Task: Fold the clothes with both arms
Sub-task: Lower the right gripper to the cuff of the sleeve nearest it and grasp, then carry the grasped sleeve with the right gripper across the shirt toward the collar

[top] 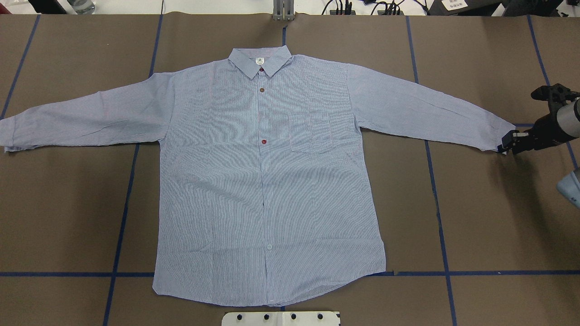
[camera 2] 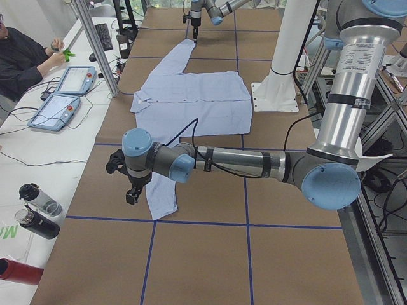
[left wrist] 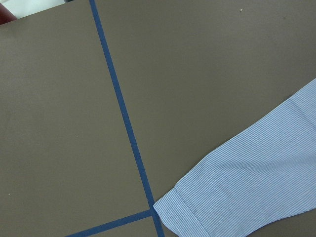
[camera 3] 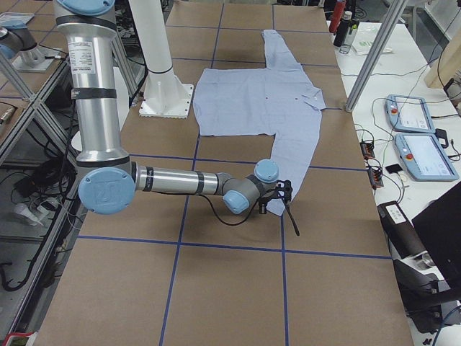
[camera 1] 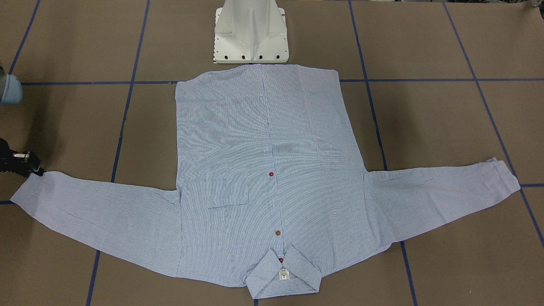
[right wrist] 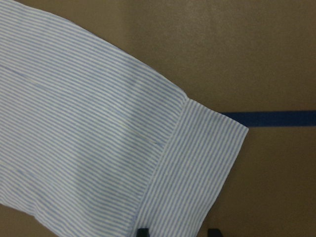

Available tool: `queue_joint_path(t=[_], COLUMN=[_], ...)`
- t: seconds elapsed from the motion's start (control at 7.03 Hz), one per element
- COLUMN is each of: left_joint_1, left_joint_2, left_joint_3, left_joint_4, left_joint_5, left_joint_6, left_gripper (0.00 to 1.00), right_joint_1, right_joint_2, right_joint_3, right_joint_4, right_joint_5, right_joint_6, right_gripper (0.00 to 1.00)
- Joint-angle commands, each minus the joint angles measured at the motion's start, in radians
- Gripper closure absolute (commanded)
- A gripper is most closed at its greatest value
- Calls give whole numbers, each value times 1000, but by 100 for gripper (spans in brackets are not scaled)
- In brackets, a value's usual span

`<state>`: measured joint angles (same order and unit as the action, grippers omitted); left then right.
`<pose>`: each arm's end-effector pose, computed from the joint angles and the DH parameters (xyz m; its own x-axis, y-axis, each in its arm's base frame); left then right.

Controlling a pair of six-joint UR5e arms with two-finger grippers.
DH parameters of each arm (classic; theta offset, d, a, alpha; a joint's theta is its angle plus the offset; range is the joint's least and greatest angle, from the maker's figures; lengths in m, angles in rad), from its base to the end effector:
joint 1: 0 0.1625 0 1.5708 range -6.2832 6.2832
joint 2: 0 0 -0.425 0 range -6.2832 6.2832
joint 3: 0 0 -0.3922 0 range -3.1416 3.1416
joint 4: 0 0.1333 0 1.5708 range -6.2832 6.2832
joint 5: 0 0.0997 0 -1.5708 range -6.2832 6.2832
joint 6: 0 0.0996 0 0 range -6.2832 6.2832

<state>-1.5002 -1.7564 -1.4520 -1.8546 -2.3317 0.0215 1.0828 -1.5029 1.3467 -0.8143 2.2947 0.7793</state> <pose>-0.0230 -0.5913 0.5875 0.7041 0.3074 -0.6401 -0.0814 0.9304 0.3573 -0.1940 -0.5091 0.6528 0.6179 0.0272 0.7858 -0.0666 0.9976 0.0178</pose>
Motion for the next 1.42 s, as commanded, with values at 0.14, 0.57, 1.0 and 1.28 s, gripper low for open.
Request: queue_joint_path(t=[0.14, 0.57, 1.0, 1.28], left_joint_1=[0, 0, 0, 0], left_joint_2=[0, -2, -2, -5], left_joint_3=[-1, -1, -1, 1], left_joint_4=[0, 0, 0, 0], left_joint_5=[0, 0, 0, 0], left_joint_6=[0, 0, -3, -8], left_gripper=[1, 1, 1, 1], right_joint_1=[12, 75, 152, 65], right_joint_2=[1, 1, 44, 264], right_joint_3=[2, 29, 216, 195], right_joint_4=[3, 7, 3, -17], right_joint_5=[2, 55, 178, 169], right_joint_6=[-2, -12, -12, 1], right_gripper=[100, 100, 100, 100])
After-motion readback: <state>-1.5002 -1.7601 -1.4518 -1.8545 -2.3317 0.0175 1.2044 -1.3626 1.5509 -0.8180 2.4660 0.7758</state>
